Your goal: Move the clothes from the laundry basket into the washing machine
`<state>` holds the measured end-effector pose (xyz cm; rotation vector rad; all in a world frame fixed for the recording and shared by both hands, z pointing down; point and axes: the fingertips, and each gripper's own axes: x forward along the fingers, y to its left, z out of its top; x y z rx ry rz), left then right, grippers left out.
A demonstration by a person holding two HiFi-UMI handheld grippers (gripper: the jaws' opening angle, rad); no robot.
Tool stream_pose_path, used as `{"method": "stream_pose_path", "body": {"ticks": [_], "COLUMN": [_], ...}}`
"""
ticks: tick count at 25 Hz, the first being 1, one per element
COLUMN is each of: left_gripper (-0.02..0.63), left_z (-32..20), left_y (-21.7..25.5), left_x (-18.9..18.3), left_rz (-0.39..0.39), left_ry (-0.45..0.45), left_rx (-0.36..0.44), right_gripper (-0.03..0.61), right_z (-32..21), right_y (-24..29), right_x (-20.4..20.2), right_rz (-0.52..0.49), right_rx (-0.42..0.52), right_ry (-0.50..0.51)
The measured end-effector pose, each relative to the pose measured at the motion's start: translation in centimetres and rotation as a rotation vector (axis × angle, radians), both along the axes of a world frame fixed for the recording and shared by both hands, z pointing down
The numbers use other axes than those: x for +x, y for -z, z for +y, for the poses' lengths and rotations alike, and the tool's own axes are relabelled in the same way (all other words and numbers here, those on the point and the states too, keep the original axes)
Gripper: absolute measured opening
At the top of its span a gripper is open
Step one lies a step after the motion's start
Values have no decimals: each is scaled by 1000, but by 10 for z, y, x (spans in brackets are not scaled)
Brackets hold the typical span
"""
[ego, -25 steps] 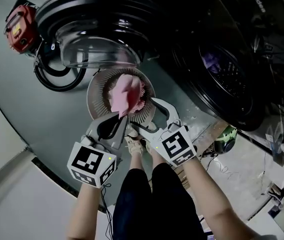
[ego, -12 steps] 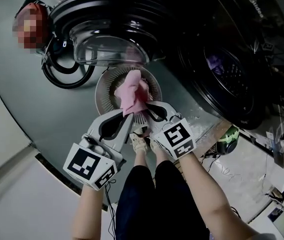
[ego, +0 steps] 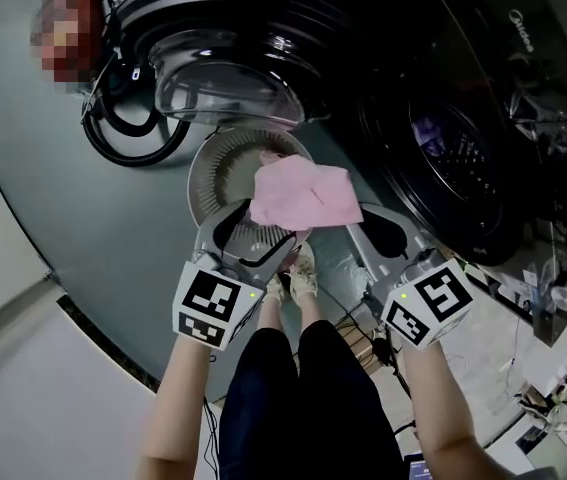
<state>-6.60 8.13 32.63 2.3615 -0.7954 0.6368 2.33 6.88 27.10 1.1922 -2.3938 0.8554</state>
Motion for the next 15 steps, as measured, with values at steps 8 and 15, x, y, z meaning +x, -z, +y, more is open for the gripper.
{"method": "stream_pose_path", "body": {"ticks": [8,15], "left_gripper": [340,339], "left_z": [8,-6], "left_y": [-71,-106], "left_x": [25,54], "left_rz": [-105,-142], "left_ry": [-108,-89], "left_rx": [2,89], "right_gripper": [38,38], "right_z": [-11,-13], "right_y": [51,62], "right_x": [24,16], "right_rz": [-25,-31], "right_rx": [20,24], "right_ry": [-83,-80]}}
